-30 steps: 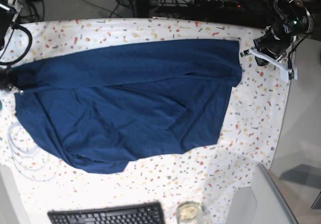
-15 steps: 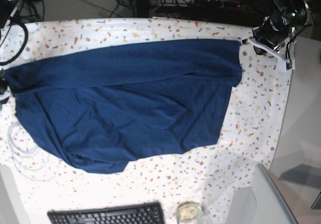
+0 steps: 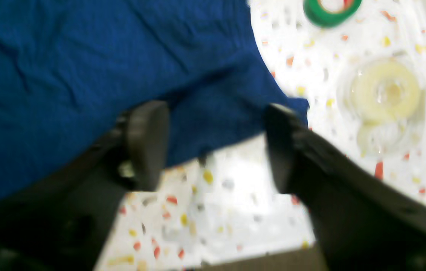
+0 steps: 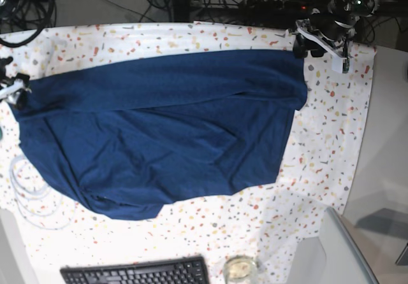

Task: Layout the t-shirt on the table in an organized manner, then fold the t-shirt properly
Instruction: 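Regrasp the shirt edge with both grippers at its two ends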

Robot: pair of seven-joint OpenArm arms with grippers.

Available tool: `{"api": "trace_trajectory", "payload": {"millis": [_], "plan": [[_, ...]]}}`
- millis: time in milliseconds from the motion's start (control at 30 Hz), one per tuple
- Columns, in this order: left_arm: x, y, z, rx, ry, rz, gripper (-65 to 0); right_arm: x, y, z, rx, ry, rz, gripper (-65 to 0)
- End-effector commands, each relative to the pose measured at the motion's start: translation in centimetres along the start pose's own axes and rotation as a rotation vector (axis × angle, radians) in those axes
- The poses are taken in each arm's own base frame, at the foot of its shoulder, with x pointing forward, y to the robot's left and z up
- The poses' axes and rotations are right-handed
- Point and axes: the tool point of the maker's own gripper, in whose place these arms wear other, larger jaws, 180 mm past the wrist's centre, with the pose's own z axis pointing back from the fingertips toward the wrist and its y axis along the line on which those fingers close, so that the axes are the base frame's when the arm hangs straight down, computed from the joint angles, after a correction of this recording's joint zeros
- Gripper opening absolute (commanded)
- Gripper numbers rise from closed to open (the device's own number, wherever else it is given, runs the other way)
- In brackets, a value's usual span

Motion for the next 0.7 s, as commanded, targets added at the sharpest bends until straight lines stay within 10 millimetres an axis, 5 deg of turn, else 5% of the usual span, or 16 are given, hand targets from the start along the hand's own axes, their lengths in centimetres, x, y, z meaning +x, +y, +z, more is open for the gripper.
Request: {"api": "trace_trajectory", "payload": {"millis": [0, 267, 500, 667], "plan": [[1.2, -0.5, -0.1, -0.024, -0.05, 0.021, -22.2, 1.2, 0.0, 0.4, 0.01, -0.043, 0.019, -19.7], [0.6, -1.0, -1.5, -0.069, -0.052, 0.121, -20.9, -0.4, 0.4, 0.8, 0.047, -0.034, 0.021, -18.2], [0.3, 2.9, 0.2, 0.04, -0.089, 0.198, -20.2, -1.1, 0.0, 0.9, 0.041, -0.014, 0.029, -18.0], [0.1, 1.5, -1.0, -0.003, -0.069, 0.196, -19.9, -1.1, 0.3, 0.8, 0.049, -0.012, 0.034, -18.0]]}}
